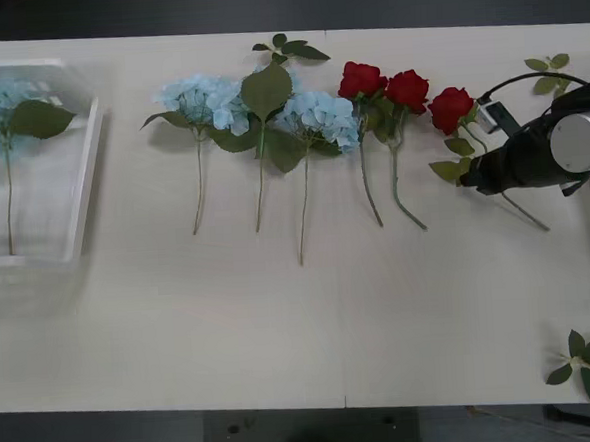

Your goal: Put the red flowers into the right box and the blue flowers into the left box

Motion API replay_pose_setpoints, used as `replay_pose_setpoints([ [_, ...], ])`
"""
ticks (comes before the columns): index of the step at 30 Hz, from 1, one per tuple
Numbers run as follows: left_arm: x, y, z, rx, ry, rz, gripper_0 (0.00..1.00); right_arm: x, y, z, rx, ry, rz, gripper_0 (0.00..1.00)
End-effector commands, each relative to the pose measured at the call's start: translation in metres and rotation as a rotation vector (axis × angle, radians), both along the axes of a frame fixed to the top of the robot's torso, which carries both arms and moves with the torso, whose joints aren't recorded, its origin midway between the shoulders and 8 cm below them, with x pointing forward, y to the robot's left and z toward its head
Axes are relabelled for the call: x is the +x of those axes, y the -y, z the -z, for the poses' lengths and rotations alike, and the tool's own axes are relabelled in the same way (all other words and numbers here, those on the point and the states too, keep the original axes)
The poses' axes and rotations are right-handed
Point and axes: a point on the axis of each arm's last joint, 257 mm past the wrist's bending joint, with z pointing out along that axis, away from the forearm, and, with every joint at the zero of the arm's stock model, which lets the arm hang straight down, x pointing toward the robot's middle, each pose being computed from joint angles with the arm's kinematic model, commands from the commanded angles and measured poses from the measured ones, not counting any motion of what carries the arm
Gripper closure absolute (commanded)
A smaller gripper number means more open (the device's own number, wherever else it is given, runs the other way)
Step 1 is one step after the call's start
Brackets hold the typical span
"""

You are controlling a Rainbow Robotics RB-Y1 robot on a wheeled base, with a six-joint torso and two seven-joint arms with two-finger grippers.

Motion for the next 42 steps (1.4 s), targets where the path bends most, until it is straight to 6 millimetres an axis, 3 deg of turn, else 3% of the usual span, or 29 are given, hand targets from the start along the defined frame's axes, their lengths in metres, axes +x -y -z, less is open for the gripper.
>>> replay_pose_setpoints([
  [1,0.001,-0.001,-0.010,-0.013,0.030,-0.007,0.00,0.006,0.005,-0.005,-0.002,0.017,0.017,0.36],
  [4,0.000,-0.003,-0.008,-0.007,0.028,-0.009,0.00,0.006,0.010,-0.004,-0.010,0.016,0.024,0.38],
  [5,-0.001,-0.004,-0.007,-0.006,0.026,-0.009,0.00,0.007,0.011,-0.004,-0.011,0.019,0.026,0.50],
  [8,-0.010,-0.013,-0.009,0.019,-0.028,-0.009,0.00,0.008,0.016,-0.003,-0.021,0.020,0.034,1.00],
  [14,-0.046,-0.009,-0.022,0.043,-0.215,0.074,0.00,0.009,0.022,-0.003,-0.034,0.026,0.038,1.00],
  [20,-0.103,0.020,-0.075,-0.013,-0.363,0.169,0.00,0.009,0.022,-0.003,-0.034,0.026,0.039,1.00],
  [24,-0.119,0.041,-0.094,0.030,-0.409,0.212,0.00,0.016,0.024,-0.017,-0.008,0.045,0.059,1.00],
  [28,-0.108,0.081,-0.094,0.054,-0.422,0.232,0.00,0.020,0.036,-0.053,0.027,0.045,0.088,1.00],
  [32,-0.083,0.127,-0.087,0.038,-0.392,0.226,0.00,0.014,0.049,-0.089,0.063,-0.001,0.114,1.00],
  [33,-0.072,0.146,-0.085,0.031,-0.374,0.232,0.00,0.011,0.056,-0.104,0.074,-0.017,0.125,1.00],
  [42,-0.017,0.250,-0.062,0.026,-0.285,0.247,0.00,-0.016,0.111,-0.181,0.064,-0.064,0.181,1.00],
])
